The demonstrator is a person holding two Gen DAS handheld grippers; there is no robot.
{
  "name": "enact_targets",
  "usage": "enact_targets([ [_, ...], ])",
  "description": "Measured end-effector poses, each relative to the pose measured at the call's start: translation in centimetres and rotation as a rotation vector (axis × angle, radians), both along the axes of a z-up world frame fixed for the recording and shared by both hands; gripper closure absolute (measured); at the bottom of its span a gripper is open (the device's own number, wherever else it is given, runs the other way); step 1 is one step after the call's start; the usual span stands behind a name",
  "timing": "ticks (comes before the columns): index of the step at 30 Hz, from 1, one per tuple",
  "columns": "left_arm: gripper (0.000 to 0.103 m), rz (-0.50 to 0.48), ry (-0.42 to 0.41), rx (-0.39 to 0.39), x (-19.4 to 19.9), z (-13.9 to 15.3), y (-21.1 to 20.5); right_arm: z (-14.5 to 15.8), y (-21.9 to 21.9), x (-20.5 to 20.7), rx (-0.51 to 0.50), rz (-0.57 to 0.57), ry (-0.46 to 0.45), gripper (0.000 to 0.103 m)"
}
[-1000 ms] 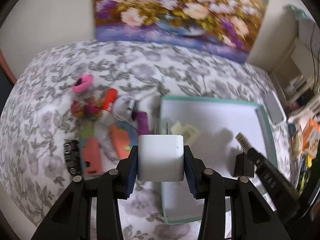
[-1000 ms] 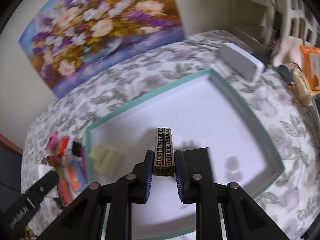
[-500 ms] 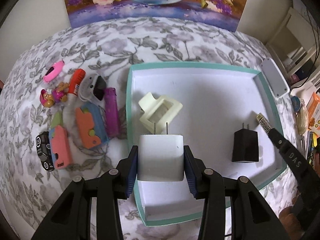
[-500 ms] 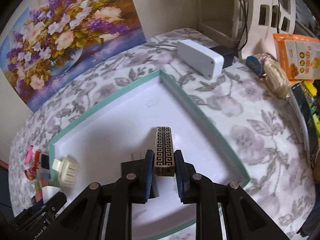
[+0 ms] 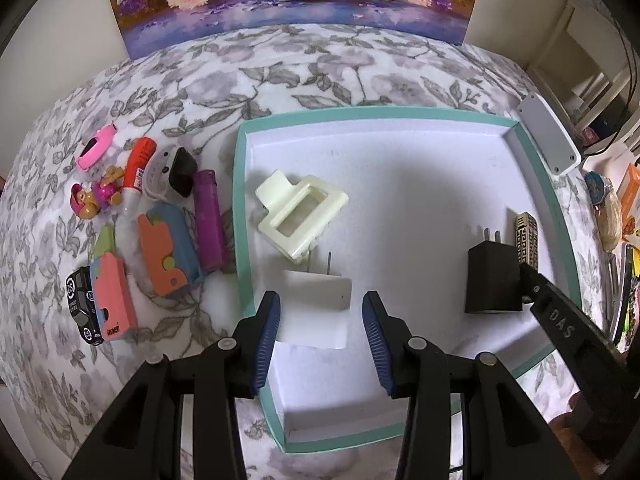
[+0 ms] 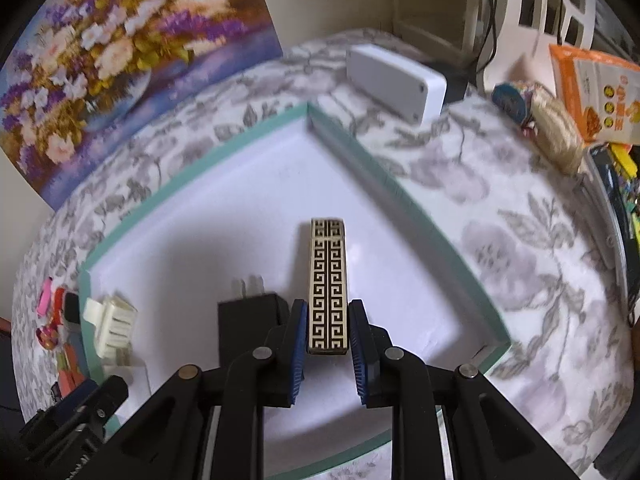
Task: Organize rigid objects
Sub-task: 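Carry the white charger and gold strip into the tray and release both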
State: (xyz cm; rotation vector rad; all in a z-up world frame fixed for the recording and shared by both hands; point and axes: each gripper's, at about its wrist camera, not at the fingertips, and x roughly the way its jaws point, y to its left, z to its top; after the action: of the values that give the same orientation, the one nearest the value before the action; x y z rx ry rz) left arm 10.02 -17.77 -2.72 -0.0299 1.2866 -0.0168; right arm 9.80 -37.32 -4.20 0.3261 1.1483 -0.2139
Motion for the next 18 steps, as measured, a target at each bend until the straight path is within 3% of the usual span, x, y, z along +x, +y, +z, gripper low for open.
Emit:
enact_targets([
  [6,0.058,-0.005,0.022,0.013,0.0,-0.6,-0.2,-0.6,-0.2,0.1,0.006,-0.004,0.032,0.080],
  [10,0.041,-0.007,0.026,0.016,0.0,-0.6,-0.3,-0.6,-0.2,0.0,0.000,-0.009,0.035,0.079],
  [13,0.034,0.000,0.023,0.026,0.0,-0.4,-0.2,-0.4,-0.1,-0.1,-0.004,-0.010,0.040,0.079],
  [16,0.030,0.012,0.018,0.028,0.1,-0.1,0.2,0.0,0.2,0.1,-0.010,-0.008,0.031,0.071],
  [18,0.028,0.023,0.010,0.020,0.1,0.3,0.6,0.5,0.5,0.0,-0.032,-0.006,0.023,0.055],
])
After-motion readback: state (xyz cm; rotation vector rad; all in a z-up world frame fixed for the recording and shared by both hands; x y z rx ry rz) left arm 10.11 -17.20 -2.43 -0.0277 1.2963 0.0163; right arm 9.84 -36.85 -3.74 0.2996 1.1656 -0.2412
